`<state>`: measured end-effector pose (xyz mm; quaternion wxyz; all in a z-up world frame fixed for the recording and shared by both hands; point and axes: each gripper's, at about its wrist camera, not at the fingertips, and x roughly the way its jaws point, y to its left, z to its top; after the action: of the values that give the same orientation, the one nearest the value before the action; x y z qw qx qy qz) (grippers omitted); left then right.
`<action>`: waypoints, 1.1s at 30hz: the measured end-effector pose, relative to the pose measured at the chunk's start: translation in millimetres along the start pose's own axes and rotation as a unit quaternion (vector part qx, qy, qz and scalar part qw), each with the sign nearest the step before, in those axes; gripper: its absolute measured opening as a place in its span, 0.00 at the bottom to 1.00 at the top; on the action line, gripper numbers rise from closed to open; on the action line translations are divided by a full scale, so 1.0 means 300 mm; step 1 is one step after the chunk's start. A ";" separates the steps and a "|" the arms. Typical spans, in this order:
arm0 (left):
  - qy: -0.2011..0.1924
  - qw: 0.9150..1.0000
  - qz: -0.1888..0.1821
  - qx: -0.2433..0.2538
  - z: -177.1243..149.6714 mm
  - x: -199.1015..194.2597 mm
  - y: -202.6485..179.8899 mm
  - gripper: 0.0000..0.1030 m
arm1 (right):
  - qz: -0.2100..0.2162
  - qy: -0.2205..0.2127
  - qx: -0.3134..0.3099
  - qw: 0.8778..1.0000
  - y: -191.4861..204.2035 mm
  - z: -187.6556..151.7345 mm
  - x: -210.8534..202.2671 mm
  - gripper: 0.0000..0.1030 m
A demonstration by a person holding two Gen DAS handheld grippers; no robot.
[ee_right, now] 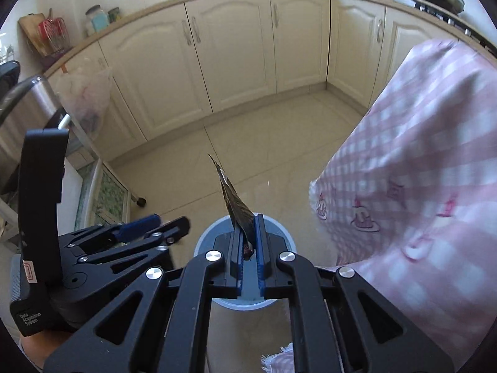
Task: Collect trash
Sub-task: 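Carry the ball and wrapper to the blue bucket and open both tools, then move both open tools back over the table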
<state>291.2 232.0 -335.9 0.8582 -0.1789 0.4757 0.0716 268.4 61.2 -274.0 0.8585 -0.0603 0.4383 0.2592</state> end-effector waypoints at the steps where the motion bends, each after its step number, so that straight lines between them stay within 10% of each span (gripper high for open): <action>1: -0.001 1.000 0.005 -0.002 0.011 0.019 0.002 0.57 | 0.000 0.007 0.001 1.000 -0.001 0.001 0.024 0.06; 20: -0.026 0.999 0.035 -0.031 0.020 -0.049 0.079 0.64 | 0.018 0.020 0.000 1.000 0.036 0.071 0.159 0.13; 33: -0.121 0.992 -0.029 0.032 0.022 -0.421 -0.183 0.64 | -0.053 -0.106 0.001 0.993 -0.043 0.081 -0.357 0.34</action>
<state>244.6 189.6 -213.1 0.9166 -0.1546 0.3650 0.0526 240.9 16.3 -176.9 0.9126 -0.0545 0.3416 0.2179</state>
